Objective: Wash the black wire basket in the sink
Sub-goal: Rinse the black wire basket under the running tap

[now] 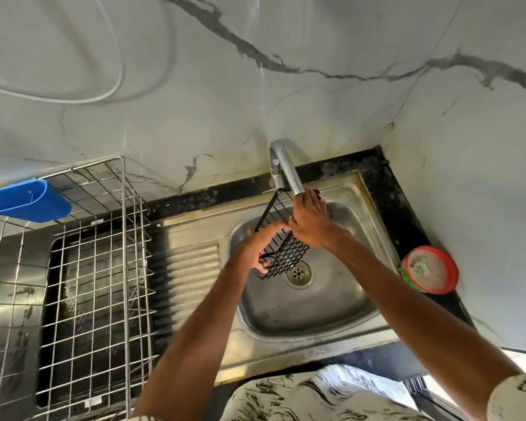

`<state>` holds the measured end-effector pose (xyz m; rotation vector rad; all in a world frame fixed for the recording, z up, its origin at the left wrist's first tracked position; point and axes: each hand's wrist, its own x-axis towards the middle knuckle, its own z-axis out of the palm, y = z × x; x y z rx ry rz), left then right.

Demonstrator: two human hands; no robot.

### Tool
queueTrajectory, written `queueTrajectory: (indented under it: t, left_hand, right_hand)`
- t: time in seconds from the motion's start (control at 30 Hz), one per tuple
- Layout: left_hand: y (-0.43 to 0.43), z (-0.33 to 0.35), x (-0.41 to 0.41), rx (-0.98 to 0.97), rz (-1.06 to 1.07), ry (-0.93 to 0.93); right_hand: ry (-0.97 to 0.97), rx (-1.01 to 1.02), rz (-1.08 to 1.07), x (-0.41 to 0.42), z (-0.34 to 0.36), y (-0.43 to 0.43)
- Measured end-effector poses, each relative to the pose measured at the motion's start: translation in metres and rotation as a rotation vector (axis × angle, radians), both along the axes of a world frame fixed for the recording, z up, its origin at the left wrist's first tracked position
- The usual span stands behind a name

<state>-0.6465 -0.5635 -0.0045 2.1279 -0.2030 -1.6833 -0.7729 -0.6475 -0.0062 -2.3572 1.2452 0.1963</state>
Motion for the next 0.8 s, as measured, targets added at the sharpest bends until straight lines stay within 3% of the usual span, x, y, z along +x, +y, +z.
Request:
queueTrajectory:
  t: [0.33,0.5,0.63,0.8]
  left_hand:
    - [0.003,0.005,-0.015,0.073,0.006,0.005]
    - [0.005,0.002,-0.014,0.067,0.028,0.006]
    - [0.006,0.001,-0.009,0.049,0.020,0.013]
    - [0.009,0.002,0.001,0.044,-0.054,0.015]
  right_hand:
    - [-0.108,-0.109,0.142,-0.013,0.012,0.008]
    - [-0.091,0.035,0.225,-0.018,0.003,0.006]
    - [-0.092,-0.002,0.238,-0.011,-0.002,0.010]
    - [-0.362,0.244,-0.038,-0.015,0.008,-0.010]
